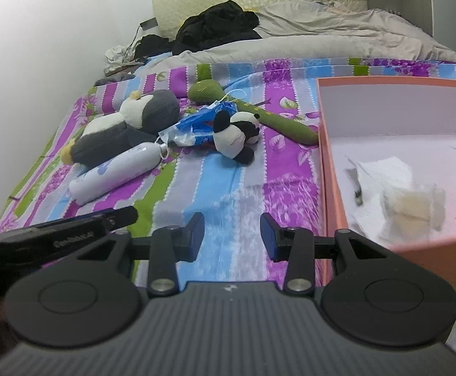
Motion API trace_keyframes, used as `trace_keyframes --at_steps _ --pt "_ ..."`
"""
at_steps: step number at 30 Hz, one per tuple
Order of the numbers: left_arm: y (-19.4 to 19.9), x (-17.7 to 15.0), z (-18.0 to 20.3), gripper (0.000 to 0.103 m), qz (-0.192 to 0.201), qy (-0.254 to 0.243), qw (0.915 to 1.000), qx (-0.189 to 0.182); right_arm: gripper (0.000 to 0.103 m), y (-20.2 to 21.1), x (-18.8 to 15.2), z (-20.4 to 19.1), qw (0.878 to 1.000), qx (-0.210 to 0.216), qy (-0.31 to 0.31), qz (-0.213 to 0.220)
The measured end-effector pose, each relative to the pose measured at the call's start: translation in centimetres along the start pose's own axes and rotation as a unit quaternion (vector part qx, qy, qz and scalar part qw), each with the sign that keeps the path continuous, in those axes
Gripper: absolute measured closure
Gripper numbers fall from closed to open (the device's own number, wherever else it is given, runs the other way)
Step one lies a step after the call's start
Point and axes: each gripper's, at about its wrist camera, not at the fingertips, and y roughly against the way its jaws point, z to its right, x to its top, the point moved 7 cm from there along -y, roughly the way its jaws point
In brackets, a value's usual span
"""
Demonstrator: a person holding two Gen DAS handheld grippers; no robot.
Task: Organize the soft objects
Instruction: 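Move the right gripper to the panda plush while the left approaches the blue plastic bag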
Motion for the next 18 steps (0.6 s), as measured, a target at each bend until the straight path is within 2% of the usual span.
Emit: trace_keyframes --at_steps 5,9,15,18 --pt "-4.3 1.6 -0.7 0.057 -0.001 -0.029 0.9994 0.02 0.06 -3.8 1.8 -0.2 1.0 0.005 -0.002 -0.007" --pt "-7.9 2.7 -1.9 0.056 -0.006 -0.046 0.9983 0.034 0.043 -6.9 3.1 -0.6 1.0 0.008 -0.007 -0.009" --pt "-12.9 4.9 -3.8 0.052 -0.006 -0.062 0.9969 0.048 0.043 -11.9 5.7 -1.0 1.0 0.01 -0.022 -0.007" --pt "-15.0 6.2 -4.6 0.052 -0.003 -0.049 0.9981 0.038 0.043 -14.1 6.9 -1.0 1.0 0.004 -0.031 -0.003"
